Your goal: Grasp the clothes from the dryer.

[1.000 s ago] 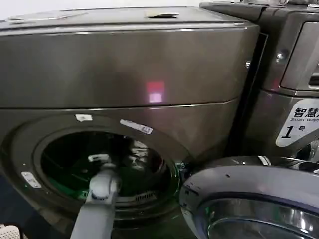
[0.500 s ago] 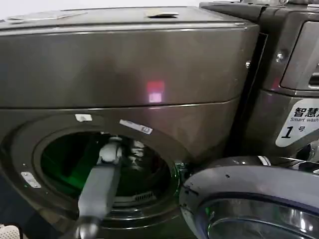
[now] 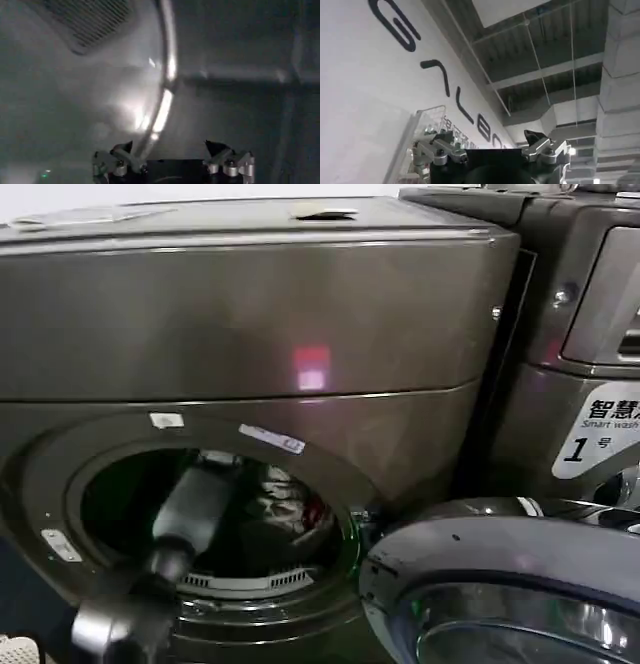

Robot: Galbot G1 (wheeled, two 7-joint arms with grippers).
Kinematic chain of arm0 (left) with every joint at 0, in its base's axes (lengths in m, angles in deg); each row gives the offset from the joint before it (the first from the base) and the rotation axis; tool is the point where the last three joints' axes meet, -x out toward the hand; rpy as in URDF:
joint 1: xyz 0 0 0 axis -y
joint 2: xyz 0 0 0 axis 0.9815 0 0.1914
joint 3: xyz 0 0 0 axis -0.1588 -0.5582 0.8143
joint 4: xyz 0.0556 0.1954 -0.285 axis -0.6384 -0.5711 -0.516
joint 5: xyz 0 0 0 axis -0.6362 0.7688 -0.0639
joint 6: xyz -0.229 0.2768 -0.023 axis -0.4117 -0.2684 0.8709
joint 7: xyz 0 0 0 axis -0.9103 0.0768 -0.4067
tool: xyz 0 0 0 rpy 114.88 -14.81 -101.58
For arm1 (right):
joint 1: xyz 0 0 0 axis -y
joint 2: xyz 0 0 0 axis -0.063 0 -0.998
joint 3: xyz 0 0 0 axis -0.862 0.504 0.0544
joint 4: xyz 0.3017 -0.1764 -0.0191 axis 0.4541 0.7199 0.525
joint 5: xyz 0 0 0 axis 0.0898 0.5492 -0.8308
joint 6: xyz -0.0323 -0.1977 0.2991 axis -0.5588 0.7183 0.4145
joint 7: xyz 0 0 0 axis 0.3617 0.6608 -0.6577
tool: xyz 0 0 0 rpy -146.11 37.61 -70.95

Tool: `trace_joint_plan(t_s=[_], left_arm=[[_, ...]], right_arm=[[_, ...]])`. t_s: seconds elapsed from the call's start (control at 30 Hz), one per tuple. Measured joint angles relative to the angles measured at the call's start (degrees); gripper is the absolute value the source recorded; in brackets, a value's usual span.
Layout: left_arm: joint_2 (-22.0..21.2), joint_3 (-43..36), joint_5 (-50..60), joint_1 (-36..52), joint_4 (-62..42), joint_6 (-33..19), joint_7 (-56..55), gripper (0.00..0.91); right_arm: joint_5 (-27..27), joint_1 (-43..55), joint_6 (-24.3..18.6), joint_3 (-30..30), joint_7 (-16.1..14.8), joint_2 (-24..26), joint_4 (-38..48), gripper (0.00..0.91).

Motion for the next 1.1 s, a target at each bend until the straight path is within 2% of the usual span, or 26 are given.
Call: trace_joint_plan(t_s=[0.27,0.67,0.7,0.73,0.77,0.8,0.83,0.97,1.1], left_arm=[[-2.65,-5.4,7.51,2.29,-4.68,0.15,2.31,0.907],[-4.34,-9.24,11.45,2.34,-7.77,-0.38,2.95,0.907],[-4.39,-9.5,11.62,2.27,-7.9,-0.43,3.04,0.603],[-4.45,-9.82,11.77,2.18,-8.08,-0.51,3.22,0.512],[-4.54,-10.01,11.85,2.1,-8.25,-0.54,3.32,0.341],[-4.6,-10.2,11.95,2.0,-8.34,-0.57,3.53,0.262],[-4.63,-10.39,12.06,1.98,-8.38,-0.63,3.69,0.137],[-4.71,-10.84,12.43,1.9,-8.59,-0.95,4.48,0.011],[-4.77,-11.18,12.74,1.92,-9.06,-1.48,5.28,0.0]], right_arm=[[0.01,-0.43,0.0,-0.24,-0.09,0.17,-0.45,0.907],[0.0,-0.65,-0.07,-0.52,-0.32,-0.24,-0.68,0.907],[0.0,-0.68,-0.1,-0.57,-0.34,-0.29,-0.65,0.907],[0.0,-0.69,-0.11,-0.6,-0.35,-0.3,-0.61,0.907],[0.0,-0.69,-0.13,-0.6,-0.36,-0.31,-0.58,0.907],[0.0,-0.69,-0.15,-0.6,-0.35,-0.31,-0.56,0.907],[0.0,-0.69,-0.16,-0.6,-0.36,-0.31,-0.55,0.907],[0.0,-0.49,-0.18,-0.42,-0.37,-0.31,-0.58,0.907],[0.09,-0.09,-0.22,-0.03,-0.38,-0.31,-0.59,0.907]])
